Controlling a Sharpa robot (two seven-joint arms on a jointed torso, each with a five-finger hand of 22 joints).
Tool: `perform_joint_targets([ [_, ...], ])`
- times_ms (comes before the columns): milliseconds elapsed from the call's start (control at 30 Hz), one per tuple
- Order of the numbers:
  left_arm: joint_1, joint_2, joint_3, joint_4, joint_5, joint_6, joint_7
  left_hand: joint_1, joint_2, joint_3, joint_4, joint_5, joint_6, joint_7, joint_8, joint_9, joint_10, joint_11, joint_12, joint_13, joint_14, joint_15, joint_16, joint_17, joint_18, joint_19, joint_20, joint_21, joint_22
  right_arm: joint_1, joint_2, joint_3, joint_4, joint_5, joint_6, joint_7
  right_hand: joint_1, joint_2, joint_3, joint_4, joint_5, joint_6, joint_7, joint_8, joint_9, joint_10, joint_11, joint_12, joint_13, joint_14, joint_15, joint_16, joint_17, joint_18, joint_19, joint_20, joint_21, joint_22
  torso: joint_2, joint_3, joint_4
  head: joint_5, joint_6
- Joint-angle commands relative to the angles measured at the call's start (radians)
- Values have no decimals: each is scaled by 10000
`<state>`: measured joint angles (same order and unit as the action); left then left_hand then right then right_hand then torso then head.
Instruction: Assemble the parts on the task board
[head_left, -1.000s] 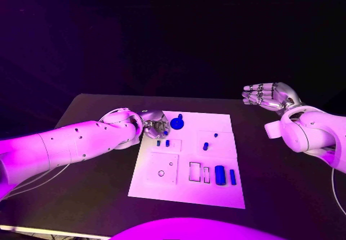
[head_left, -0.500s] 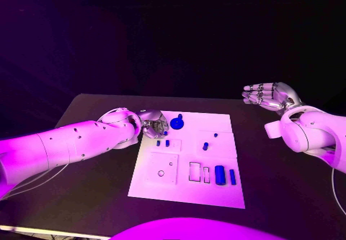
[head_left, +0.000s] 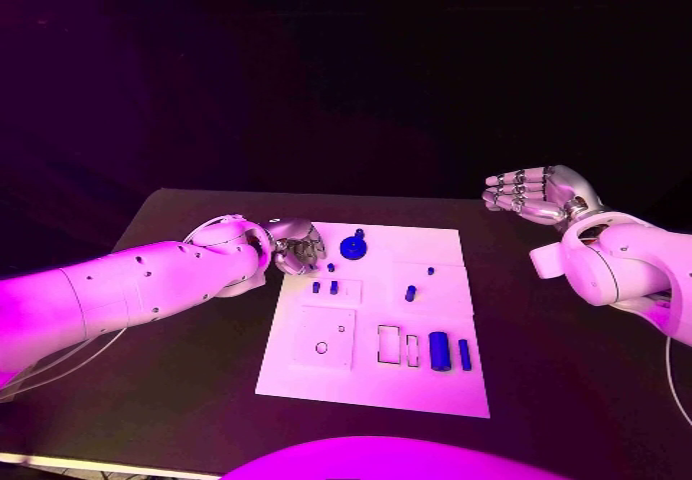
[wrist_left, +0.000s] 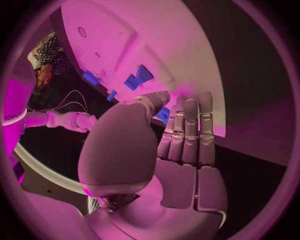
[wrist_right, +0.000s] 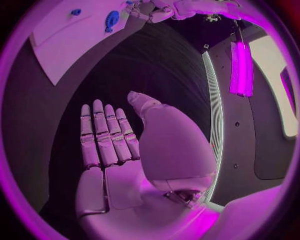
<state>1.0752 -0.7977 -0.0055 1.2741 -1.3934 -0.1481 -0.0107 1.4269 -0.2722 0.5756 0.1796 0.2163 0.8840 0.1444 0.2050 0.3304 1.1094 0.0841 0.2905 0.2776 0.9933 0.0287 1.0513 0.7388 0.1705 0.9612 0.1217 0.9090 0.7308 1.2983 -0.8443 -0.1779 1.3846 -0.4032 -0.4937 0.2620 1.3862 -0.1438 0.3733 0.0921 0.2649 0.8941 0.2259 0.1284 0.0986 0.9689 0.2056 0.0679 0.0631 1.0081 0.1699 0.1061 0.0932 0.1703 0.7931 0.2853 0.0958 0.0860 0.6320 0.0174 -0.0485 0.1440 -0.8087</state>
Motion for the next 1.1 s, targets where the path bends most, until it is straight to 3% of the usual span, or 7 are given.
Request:
perform_joint_targets([
  [33,44,-112,93,-87,761,-381,180,221,58,-20,-27,52,300,64,182,34,-54,3,85,65,-63,-40,60,15,140,41,23,-46,-9,-8,-1,3,-8,-1346,679,-195,154,-40,206,-150,-10,182,255,75,17,305,-96,85,12,334,-116,164,70,147,270,-55,138,37,-9,3,-4,15,19],
  [167,90,-289,244,-154,2373,-963,524,588,205,219,-266,81,712,157,472,81,-31,81,187,157,-143,-15,-105,-98,133,23,-1,62,76,-25,9,3,-1,-2518,1194,-483,167,-235,815,-341,-15,604,73,219,79,974,-347,214,13,1156,-421,560,345,160,932,-327,498,139,-32,0,-10,-3,32],
  [400,166,-686,351,200,6768,-1738,1486,351,122,177,-162,43,471,327,466,4,-219,220,159,112,-89,100,-328,-314,125,-96,95,38,85,-120,73,3,41,-5111,1919,-1219,222,-369,1201,-705,-60,1163,-245,450,285,2066,-755,316,30,2538,-1004,1327,1086,134,2126,-949,1383,557,-55,-38,-10,-154,74],
  [600,170,-966,369,787,9974,-1477,2545,77,88,35,23,57,284,403,529,-39,-435,310,77,-16,-180,196,-646,-577,132,-235,201,-248,-96,-217,126,4,109,-7122,2110,-1955,159,-313,759,-988,-66,1411,-442,471,420,2571,-987,181,34,3629,-1389,2074,1885,98,2857,-1419,2538,1290,-67,-90,-5,-367,68],
  [833,148,-1232,372,1487,11891,-814,3345,-140,84,-273,204,67,104,429,691,-63,-708,391,-109,-291,-433,302,-1235,-994,142,-365,312,-905,-554,-351,278,4,272,-9031,1896,-2660,-63,-392,554,-1162,-30,1562,-518,270,542,2584,-1082,-23,31,4418,-1575,3459,3336,58,2918,-1819,4341,2663,-59,-76,-19,-684,98],
  [933,132,-1295,371,1759,12289,-496,3545,-151,112,-808,419,65,-295,443,715,-234,-880,490,-648,-901,-714,455,-2769,-1894,138,-517,456,-2254,-1523,-399,449,4,303,-9661,1818,-2998,-297,-581,573,-1102,-34,1525,-529,144,587,2062,-1039,-53,15,4621,-1552,4413,4076,89,2971,-1846,4954,3156,-55,-67,-9,-891,126],
  [1100,115,-1325,370,2049,12583,-225,3712,46,269,-1418,680,67,-441,305,574,-468,-783,711,-1320,-1512,-969,791,-5190,-2905,86,-933,813,-4255,-2940,-494,736,3,232,-10215,1853,-3310,-461,-724,564,-976,-28,1469,-571,39,677,1708,-1014,3,50,4767,-1546,6054,5094,115,3302,-1837,5516,3604,-56,-61,-8,-979,136],
])
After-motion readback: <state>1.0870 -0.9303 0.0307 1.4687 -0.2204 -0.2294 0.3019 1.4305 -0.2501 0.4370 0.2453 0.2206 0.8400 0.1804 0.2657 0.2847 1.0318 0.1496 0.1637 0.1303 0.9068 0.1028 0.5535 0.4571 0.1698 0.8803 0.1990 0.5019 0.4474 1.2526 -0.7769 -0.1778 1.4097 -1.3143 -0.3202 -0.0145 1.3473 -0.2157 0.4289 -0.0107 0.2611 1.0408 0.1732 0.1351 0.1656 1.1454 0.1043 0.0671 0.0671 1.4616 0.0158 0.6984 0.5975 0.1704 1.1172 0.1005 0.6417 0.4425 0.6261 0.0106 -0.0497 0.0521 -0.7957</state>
